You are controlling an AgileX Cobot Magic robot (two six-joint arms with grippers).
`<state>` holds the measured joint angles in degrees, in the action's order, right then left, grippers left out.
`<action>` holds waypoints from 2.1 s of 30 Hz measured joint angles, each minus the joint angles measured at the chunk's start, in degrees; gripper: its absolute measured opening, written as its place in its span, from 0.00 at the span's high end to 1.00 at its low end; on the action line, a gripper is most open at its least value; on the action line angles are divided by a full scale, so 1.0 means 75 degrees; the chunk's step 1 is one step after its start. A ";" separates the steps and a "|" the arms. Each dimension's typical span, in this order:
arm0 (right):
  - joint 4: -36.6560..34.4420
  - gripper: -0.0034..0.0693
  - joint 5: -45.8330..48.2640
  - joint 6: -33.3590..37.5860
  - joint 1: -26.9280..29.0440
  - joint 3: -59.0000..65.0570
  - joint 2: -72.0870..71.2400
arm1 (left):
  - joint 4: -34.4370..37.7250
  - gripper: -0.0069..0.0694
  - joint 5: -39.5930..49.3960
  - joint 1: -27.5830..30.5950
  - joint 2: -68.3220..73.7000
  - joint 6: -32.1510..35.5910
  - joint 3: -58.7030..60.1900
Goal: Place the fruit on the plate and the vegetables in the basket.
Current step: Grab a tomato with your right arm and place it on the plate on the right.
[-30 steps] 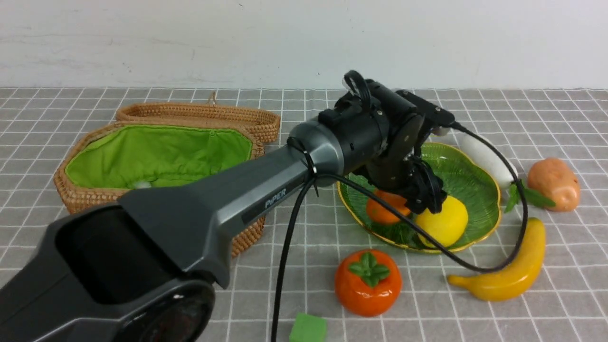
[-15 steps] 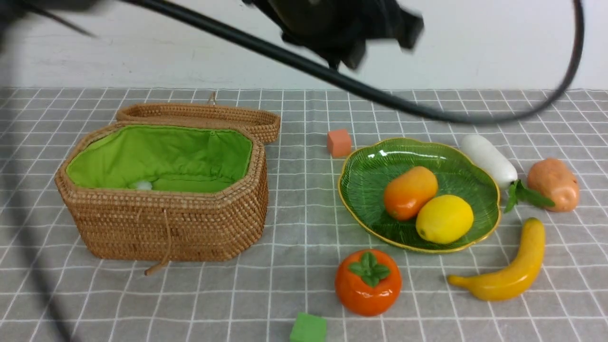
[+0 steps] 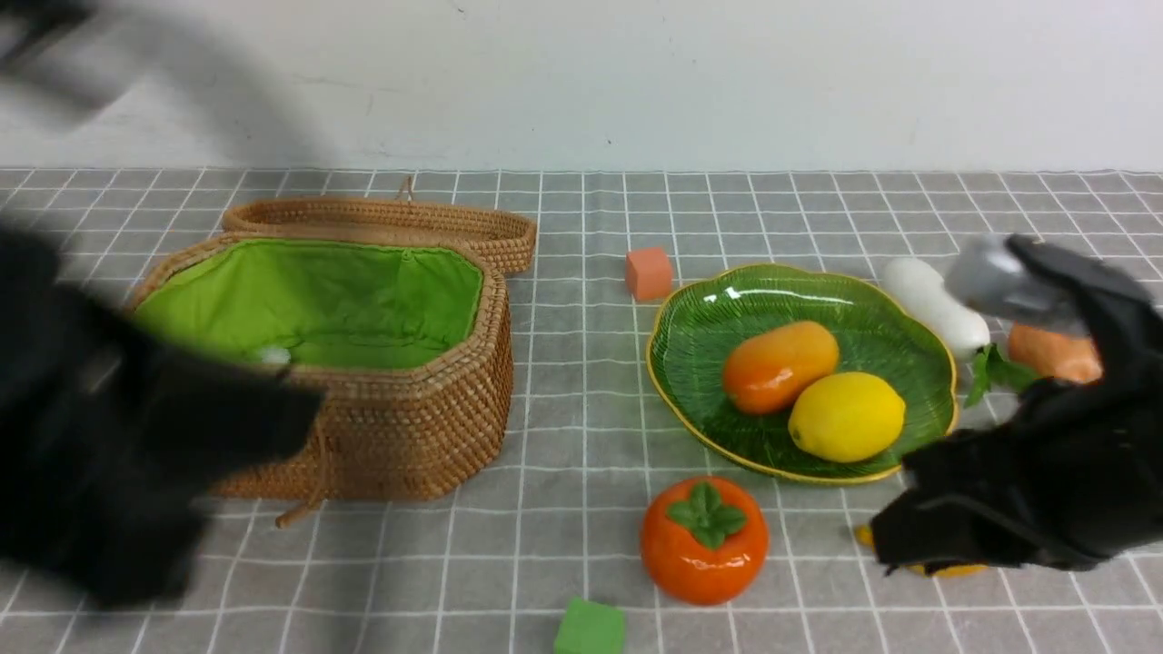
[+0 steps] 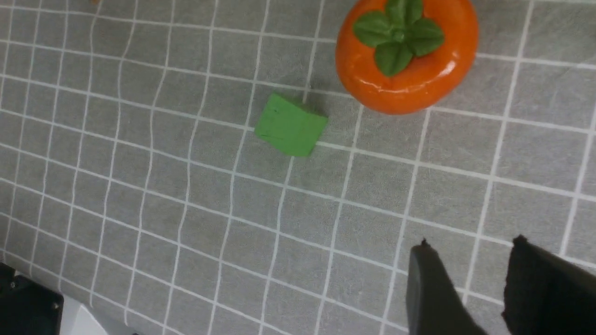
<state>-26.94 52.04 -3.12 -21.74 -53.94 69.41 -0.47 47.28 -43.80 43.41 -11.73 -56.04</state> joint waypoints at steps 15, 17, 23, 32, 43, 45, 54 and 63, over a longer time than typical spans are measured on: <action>-0.1163 0.18 -0.2404 -0.0205 0.0000 0.0000 0.2675 | 0.0063 0.93 -0.1969 0.0000 -0.3291 0.0000 0.2766; -0.1245 0.14 -0.2706 -0.0205 0.0000 0.0000 0.2961 | 0.0063 0.93 -0.1969 0.0000 -0.3291 0.0000 0.2766; -0.1495 0.10 -0.3165 -0.0197 0.0000 0.0000 0.3417 | 0.0063 0.93 -0.1962 0.0000 -0.3291 0.0000 0.2766; -0.2207 0.10 -0.3232 0.0496 0.0000 0.0000 0.3882 | 0.0063 0.93 -0.1955 0.0000 -0.3291 0.0000 0.2775; -0.3145 0.13 -0.3341 0.1197 -0.0015 -0.0023 0.4114 | 0.0063 0.93 -0.1949 0.0000 -0.3291 0.0000 0.2775; -0.3151 0.13 -0.3425 0.1234 -0.0114 -0.0050 0.4130 | 0.0063 0.93 -0.1940 0.0000 -0.3291 0.0000 0.2775; -0.3097 0.14 -0.3891 0.1567 -0.0654 -0.0205 0.4179 | 0.0063 0.93 -0.1927 0.0000 -0.3291 0.0000 0.2775; -0.3050 0.14 -0.3933 0.1888 -0.0700 -0.0719 0.4585 | 0.0063 0.93 -0.1919 0.0000 -0.3291 0.0000 0.2775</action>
<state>-49.81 22.55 11.04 -26.98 -59.34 103.80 0.00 32.89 -43.80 18.73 -11.73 -35.23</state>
